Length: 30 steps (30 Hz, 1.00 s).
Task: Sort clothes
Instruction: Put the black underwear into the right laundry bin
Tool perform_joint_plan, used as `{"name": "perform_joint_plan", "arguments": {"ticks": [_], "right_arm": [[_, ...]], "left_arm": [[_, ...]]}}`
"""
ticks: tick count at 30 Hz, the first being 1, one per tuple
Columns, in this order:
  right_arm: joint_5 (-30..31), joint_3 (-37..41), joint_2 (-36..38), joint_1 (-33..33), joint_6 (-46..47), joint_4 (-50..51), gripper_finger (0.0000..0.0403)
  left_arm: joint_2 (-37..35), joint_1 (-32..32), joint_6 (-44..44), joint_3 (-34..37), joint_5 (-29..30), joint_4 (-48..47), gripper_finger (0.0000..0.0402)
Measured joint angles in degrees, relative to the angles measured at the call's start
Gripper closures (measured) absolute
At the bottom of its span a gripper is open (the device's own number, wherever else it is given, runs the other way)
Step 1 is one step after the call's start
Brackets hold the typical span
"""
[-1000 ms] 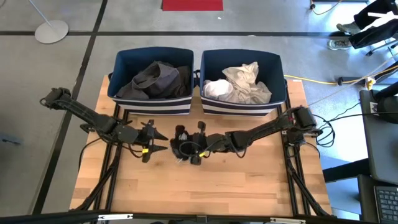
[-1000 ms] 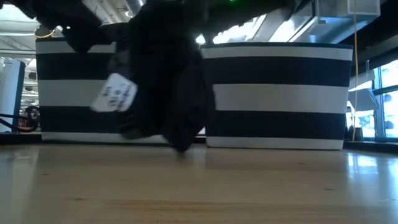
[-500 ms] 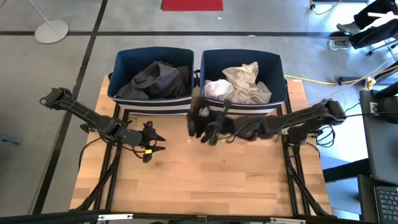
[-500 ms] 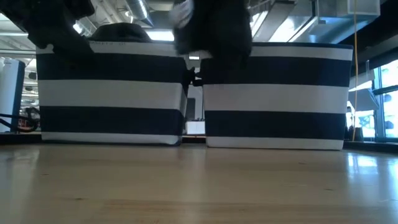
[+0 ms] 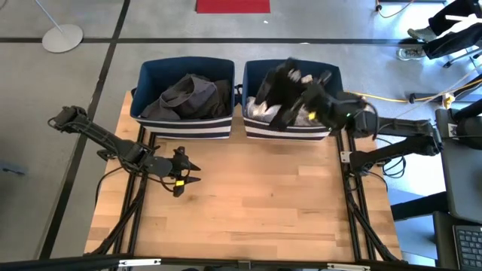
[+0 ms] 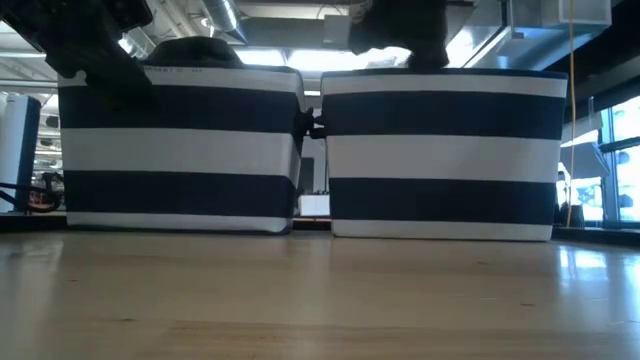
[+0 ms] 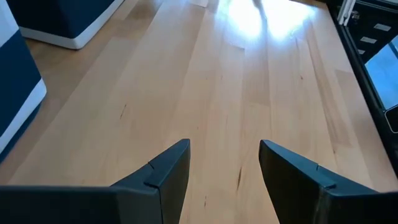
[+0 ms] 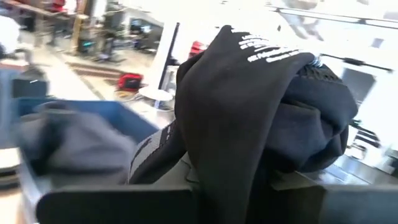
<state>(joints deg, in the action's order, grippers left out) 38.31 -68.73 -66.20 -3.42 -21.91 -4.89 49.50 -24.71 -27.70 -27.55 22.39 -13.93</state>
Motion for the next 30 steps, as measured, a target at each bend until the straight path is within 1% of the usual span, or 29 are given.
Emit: {"name": "perform_joint_plan", "arguments": {"ticks": [6, 9, 12, 15, 20, 22, 24, 30], "right_arm": [[-0.4, 0.0, 1.2, -8.3, 0.0, 0.2, 0.0352], [-0.4, 0.0, 0.9, -12.2, 0.9, 2.3, 0.0352], [-0.7, 0.0, 0.2, -15.6, 4.9, 7.0, 0.0352], [-3.1, 0.0, -0.5, -18.5, 10.4, 11.9, 0.0352], [-5.6, 0.0, -2.7, -21.7, 15.0, 18.1, 0.0345], [-5.6, 0.0, -3.8, -22.7, 16.8, 19.8, 0.0331], [-5.8, 0.0, -4.8, -23.4, 18.7, 20.8, 0.0308], [-5.9, 0.0, -6.5, -24.0, 21.6, 23.1, 0.0207]], "left_arm": [[0.0, 0.0, 0.1, 0.0, 0.4, 0.0, 0.0219], [0.0, 0.0, 0.2, 0.0, 0.4, 0.0, 0.0219], [0.0, 0.0, 0.3, 0.0, 0.4, 0.0, 0.0219], [0.0, 0.0, 0.3, 0.0, 0.4, -0.2, 0.0219], [0.0, 0.0, 0.7, 0.0, 0.4, -0.5, 0.0219], [0.0, 0.0, 0.7, 0.0, 0.5, -0.4, 0.0219], [0.0, 0.0, 0.7, 0.0, 0.7, -0.5, 0.0219], [0.0, 0.0, 0.6, 0.0, 0.7, -0.5, 0.0219]]}}
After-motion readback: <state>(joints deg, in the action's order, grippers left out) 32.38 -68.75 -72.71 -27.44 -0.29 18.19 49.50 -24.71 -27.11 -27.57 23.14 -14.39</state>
